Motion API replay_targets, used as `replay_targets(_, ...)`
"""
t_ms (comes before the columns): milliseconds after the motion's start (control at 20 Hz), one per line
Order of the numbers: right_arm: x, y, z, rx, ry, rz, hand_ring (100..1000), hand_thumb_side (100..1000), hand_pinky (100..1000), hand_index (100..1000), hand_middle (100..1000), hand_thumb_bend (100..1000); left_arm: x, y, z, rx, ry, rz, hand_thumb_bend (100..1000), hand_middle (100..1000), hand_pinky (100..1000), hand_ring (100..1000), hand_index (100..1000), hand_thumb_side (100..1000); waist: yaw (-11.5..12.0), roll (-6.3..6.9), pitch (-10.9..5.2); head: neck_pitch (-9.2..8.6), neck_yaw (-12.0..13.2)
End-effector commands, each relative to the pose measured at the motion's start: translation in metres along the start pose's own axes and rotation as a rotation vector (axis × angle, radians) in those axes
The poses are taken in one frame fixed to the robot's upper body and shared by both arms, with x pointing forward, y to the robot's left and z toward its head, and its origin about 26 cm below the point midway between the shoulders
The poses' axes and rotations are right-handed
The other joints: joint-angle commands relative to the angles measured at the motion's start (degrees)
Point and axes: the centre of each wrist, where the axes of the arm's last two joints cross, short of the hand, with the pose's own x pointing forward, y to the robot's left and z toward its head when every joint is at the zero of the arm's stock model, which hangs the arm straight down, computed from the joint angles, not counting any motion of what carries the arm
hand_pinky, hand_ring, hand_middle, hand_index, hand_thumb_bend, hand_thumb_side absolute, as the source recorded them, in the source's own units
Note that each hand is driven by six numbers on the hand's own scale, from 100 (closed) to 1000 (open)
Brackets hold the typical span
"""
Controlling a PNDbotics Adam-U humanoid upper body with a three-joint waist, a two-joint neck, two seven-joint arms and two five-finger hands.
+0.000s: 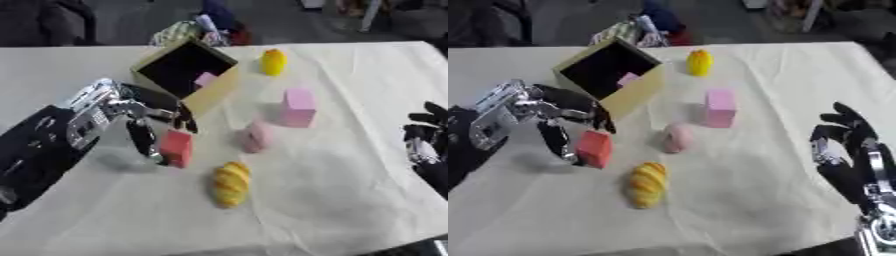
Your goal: Pick up objects on the table and place them in the box.
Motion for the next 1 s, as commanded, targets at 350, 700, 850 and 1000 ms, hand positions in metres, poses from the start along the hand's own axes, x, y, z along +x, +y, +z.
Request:
replay_targets(350,0.004,-0.007,-0.003,-0.007,-0.018,0.013,748,444,848,925,757,100,-0.007,0.031,0.047,0.155,0.076,-0.046,325,491,531,483,676,100,0.4,0.19,-1.53,-0.15,-0.4)
replay_targets(700,0.001,-0.006,-0.001,-0.006,-0.004,0.007,746,442,848,925,756,100,-0.031,0.082,0.092,0.389,0.288,-0.023,357,492,540,483,678,100,0.6,-0.04,-1.83,-0.15,-0.7)
replay_targets(850,0.001,-0.005,0.0,-0.002,-0.002,0.003,746,442,848,925,756,100,-0.056,0.09,0.076,0.449,0.401,0.045,367,492,541,483,684,100,0.4,-0.26,-1.94,-0.15,-0.6)
replay_targets(1000,0.001,-0.004,0.0,0.002,-0.003,-0.002,746,441,848,926,756,100,-0.079,0.087,0.051,0.509,0.498,0.119,362,505,557,493,705,100,0.0,-0.4,-1.81,-0.15,-0.2)
